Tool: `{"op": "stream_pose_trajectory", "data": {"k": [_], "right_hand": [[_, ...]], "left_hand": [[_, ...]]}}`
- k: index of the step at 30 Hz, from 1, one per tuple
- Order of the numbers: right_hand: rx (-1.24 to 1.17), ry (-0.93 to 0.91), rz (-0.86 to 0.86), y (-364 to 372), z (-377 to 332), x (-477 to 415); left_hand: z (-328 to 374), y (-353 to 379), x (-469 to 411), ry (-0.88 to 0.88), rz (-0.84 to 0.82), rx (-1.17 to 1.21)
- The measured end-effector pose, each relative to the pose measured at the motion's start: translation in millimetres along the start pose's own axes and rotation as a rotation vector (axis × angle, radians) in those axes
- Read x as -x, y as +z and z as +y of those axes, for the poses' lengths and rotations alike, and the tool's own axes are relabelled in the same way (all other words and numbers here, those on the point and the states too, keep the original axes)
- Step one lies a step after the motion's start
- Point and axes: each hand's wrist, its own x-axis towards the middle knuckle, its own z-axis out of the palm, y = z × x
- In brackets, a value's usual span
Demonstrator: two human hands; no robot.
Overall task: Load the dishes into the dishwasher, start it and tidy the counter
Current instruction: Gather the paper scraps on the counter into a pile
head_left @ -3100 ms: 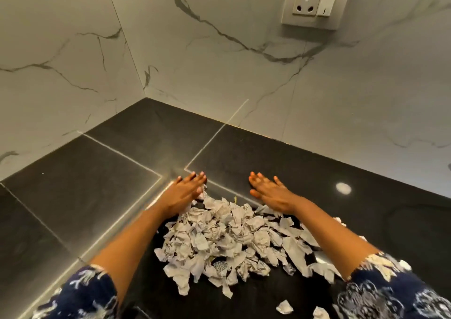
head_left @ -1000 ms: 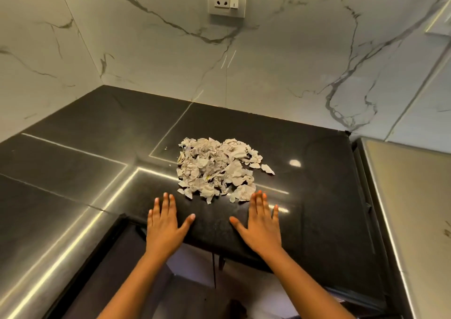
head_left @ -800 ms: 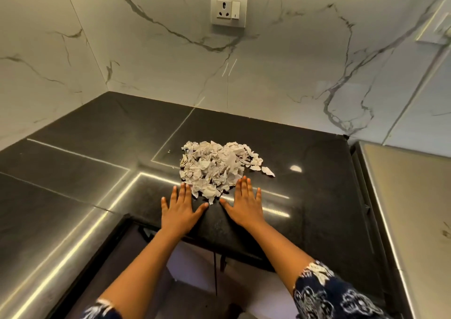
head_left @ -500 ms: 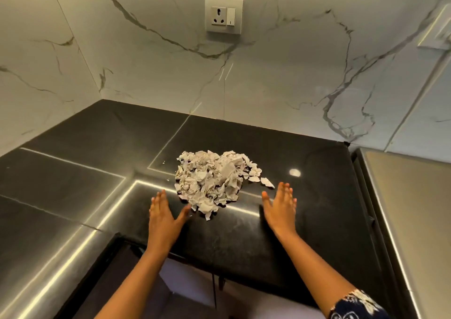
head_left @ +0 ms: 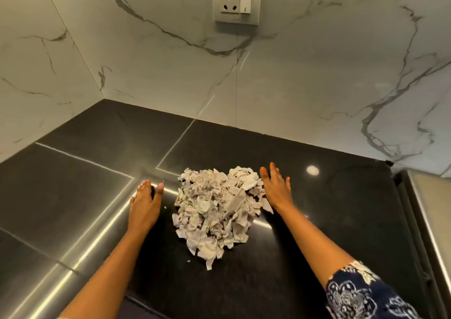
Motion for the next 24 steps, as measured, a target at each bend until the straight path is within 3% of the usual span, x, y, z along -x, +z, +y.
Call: {"op": "stream_pose_trajectory", "data": {"k": [6, 11, 15, 17, 21, 24], "right_hand": [[0.178, -0.340, -0.347, 13.6, -53.1, -29.7], [0.079, -0.496, -0.539, 13.2, -36.7, -20.0], [-0.335, -0.370, -0.464, 5.2, -19.6, -7.9], [-0.487, -0.246, -0.427, -0.1, -26.6, -11.2], [-0.312, -0.173, -0.489, 4.9, -72.1, -29.4], [-0.124, -0.264, -0.483, 12.0, -90.5, -34.2]], "left_hand": [[28.0, 11.4, -33.5, 0.194, -0.233, -0.115], [52.7, 5.3, 11.6, 0.287, -0.353, 0.128], [34.5, 10.3, 24.8, 0.155, -0.322, 0.494], [31.9, 10.6, 5.9, 0.072, -0.323, 0.545], [67.2, 11.0, -41.3, 0.027, -0.393, 0.413], [92.1, 13.4, -43.1, 0.240, -0.447, 0.134]]}}
